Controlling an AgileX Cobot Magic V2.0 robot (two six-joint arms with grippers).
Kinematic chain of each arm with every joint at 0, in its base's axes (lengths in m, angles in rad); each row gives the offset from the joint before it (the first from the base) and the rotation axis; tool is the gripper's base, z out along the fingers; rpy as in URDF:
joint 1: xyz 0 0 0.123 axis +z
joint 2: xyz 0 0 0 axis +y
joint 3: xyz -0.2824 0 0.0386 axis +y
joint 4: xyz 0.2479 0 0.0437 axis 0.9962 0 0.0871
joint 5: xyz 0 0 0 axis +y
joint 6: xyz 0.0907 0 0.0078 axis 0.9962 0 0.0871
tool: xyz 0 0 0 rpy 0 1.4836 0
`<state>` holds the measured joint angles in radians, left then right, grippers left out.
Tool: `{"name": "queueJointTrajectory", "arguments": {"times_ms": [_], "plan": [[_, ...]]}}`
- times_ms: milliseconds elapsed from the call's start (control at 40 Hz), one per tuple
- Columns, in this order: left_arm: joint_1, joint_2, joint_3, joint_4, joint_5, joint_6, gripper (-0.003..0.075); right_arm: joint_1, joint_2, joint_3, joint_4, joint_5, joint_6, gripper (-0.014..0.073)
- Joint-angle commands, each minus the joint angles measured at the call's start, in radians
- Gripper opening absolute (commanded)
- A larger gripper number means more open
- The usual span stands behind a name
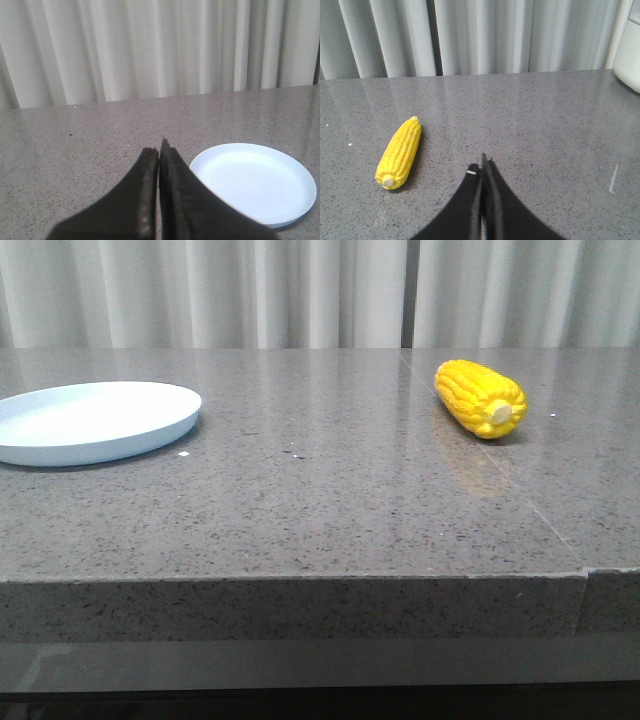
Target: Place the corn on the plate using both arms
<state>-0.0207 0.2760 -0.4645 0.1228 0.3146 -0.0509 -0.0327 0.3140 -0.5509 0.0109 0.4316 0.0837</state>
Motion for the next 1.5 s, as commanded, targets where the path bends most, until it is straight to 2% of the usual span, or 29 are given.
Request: {"name": "queueJointTrajectory", "arguments": {"times_ms": [0, 150, 225, 275, 550, 675, 800, 1050, 1275, 1475], "plan": [[0.004, 0.018, -0.036, 0.004, -0.083, -0.004, 0.0139, -0.002, 0.019, -0.034, -0.011, -0.075, -0.009, 0.0122], [0.004, 0.018, -0.036, 0.003, -0.083, -0.004, 0.0487, -0.002, 0.019, -0.034, -0.011, -0.075, -0.009, 0.0477], [0.004, 0.018, -0.036, 0.003, -0.083, -0.004, 0.0608, -0.002, 0.019, -0.034, -0.011, -0.074, -0.009, 0.0572], [0.004, 0.018, -0.036, 0.003, -0.083, -0.004, 0.064, -0.002, 0.019, -0.034, -0.011, -0.075, -0.009, 0.0594], [0.004, 0.025, -0.032, -0.027, -0.091, -0.004, 0.0638, -0.002, 0.019, -0.034, -0.011, -0.075, -0.009, 0.0591], [0.002, 0.094, -0.057, -0.064, -0.064, -0.004, 0.0638, -0.002, 0.019, -0.034, -0.011, -0.075, -0.009, 0.0591], [-0.018, 0.249, -0.126, -0.066, -0.016, -0.004, 0.0638, -0.002, 0.019, -0.034, -0.011, -0.075, -0.009, 0.0591], [-0.114, 0.607, -0.351, -0.07, 0.169, -0.008, 0.0638, -0.002, 0.019, -0.034, -0.011, -0.075, -0.009, 0.0591], [-0.113, 0.923, -0.615, -0.103, 0.44, -0.017, 0.0638, -0.002, 0.019, -0.034, -0.011, -0.075, -0.009, 0.0591], [-0.113, 1.148, -0.76, -0.114, 0.525, -0.017, 0.0638, -0.002, 0.019, -0.034, -0.011, -0.075, -0.009, 0.0591]]}}
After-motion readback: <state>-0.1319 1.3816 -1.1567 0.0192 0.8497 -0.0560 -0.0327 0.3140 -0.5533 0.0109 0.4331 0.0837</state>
